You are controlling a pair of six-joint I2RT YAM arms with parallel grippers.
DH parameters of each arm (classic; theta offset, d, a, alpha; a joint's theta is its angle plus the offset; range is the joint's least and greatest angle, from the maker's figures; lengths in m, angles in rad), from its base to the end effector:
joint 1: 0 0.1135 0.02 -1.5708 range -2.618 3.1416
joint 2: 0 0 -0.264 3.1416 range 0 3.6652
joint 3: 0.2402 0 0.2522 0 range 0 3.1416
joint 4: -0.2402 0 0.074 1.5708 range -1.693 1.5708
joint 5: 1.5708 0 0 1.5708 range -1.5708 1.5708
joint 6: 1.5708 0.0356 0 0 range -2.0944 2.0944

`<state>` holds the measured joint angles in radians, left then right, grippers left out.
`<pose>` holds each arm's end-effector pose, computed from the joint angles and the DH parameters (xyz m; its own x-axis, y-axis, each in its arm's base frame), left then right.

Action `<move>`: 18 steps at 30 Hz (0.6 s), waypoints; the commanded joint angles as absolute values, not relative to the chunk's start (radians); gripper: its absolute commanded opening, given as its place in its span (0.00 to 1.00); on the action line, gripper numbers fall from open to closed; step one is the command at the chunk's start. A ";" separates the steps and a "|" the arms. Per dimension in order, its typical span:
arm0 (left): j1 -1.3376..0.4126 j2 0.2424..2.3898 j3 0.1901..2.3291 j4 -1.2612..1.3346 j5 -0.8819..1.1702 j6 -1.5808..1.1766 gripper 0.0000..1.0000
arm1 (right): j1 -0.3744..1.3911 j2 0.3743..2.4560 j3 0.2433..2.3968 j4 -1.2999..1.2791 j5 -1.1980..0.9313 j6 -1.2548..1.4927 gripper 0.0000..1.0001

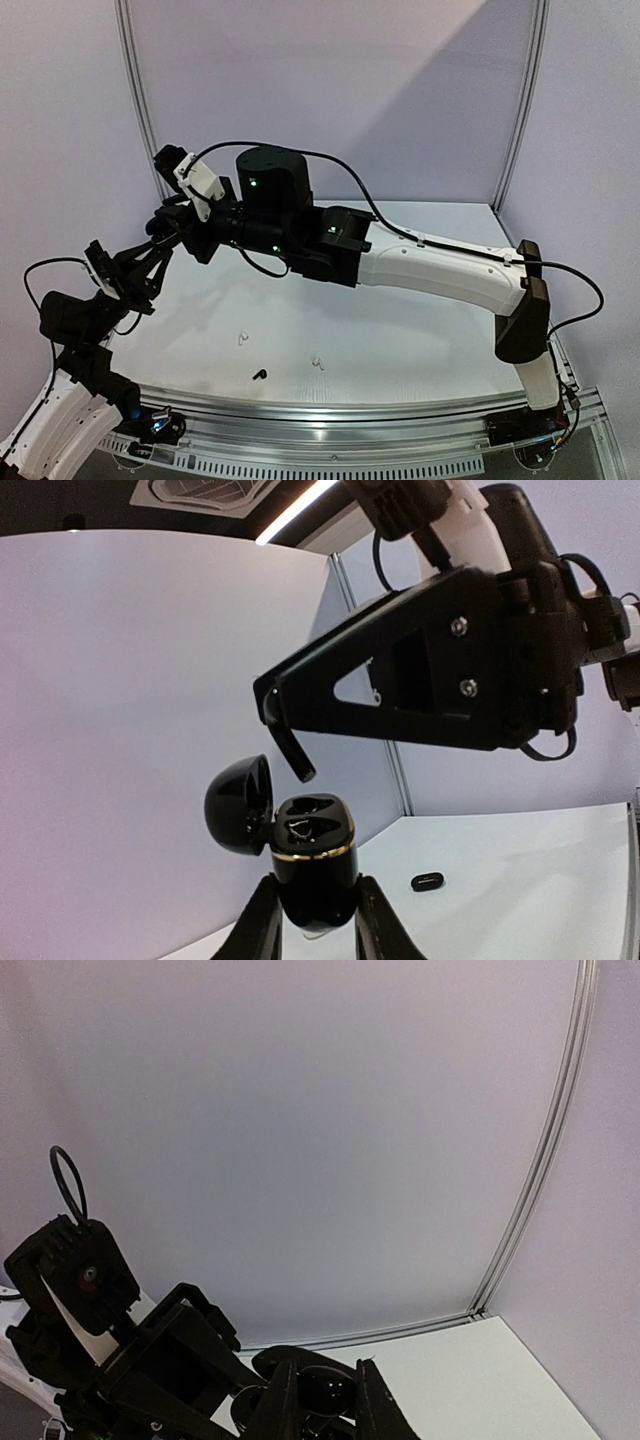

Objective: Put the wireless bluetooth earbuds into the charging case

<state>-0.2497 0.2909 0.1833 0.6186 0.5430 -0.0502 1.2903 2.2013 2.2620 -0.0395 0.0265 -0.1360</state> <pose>0.1003 -0.0446 0.2737 0.4408 -0.1567 -0.8838 0.6713 0.7113 0.2086 0.1465 0.5053 0.4038 0.1351 -0.0208 -0.9906 -0.9436 0.3022 -0.1350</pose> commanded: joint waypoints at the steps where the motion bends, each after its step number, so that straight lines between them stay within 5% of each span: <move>1: -0.260 0.281 0.170 0.656 0.545 -0.082 0.00 | 1.295 2.209 2.250 -0.037 0.037 -0.145 0.00; 18: -0.260 0.266 0.167 0.661 0.568 -0.167 0.00 | 1.292 2.159 2.194 -0.009 0.063 -0.211 0.00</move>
